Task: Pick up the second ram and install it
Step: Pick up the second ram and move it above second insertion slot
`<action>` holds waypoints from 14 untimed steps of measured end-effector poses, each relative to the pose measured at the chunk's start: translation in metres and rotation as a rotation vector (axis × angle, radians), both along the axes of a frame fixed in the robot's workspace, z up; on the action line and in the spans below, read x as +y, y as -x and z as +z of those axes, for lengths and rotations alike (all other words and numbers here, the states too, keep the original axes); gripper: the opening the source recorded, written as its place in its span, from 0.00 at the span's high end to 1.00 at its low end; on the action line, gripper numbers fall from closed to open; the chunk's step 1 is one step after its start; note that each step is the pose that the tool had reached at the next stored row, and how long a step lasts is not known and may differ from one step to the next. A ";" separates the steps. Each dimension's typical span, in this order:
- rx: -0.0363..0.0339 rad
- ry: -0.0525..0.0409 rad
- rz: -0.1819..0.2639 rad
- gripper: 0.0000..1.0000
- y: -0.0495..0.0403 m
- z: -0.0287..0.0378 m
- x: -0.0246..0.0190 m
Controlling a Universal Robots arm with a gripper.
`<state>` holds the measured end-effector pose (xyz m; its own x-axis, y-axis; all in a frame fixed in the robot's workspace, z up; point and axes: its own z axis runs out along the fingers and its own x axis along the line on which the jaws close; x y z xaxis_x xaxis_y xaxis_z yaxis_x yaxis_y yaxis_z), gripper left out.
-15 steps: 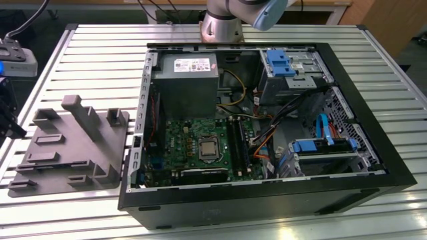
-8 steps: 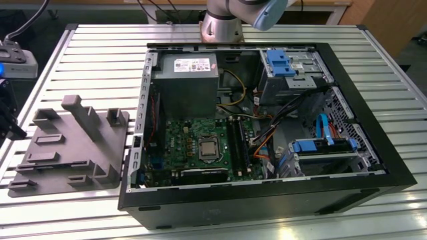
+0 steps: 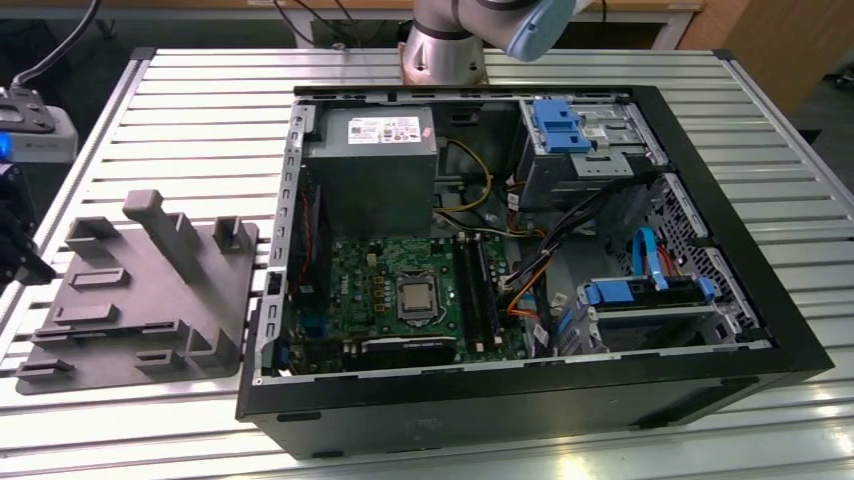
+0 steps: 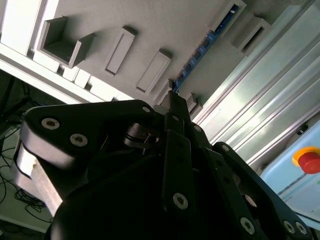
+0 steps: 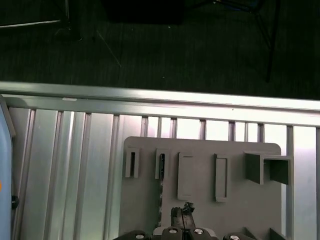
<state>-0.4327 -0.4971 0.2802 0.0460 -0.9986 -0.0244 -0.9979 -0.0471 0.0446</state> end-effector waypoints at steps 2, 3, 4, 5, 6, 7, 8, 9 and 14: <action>0.0000 0.0000 0.000 0.89 0.0000 -0.0012 -0.0004; 0.0000 -0.0001 0.000 0.89 0.0000 -0.0019 -0.0005; -0.0001 0.0000 0.000 0.89 0.0000 -0.0025 -0.0006; 0.0000 0.0000 0.000 0.89 0.0000 -0.0030 -0.0006; 0.0001 0.0001 0.000 0.89 0.0000 -0.0034 -0.0007; 0.0001 0.0000 0.000 0.89 0.0000 -0.0038 -0.0008; 0.0001 0.0000 0.000 0.89 0.0000 -0.0043 -0.0008; 0.0001 0.0000 0.000 0.89 0.0000 -0.0047 -0.0009; 0.0001 0.0000 0.000 0.89 -0.0001 -0.0067 -0.0011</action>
<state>-0.4326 -0.4982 0.2735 0.0460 -0.9986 -0.0243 -0.9979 -0.0471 0.0447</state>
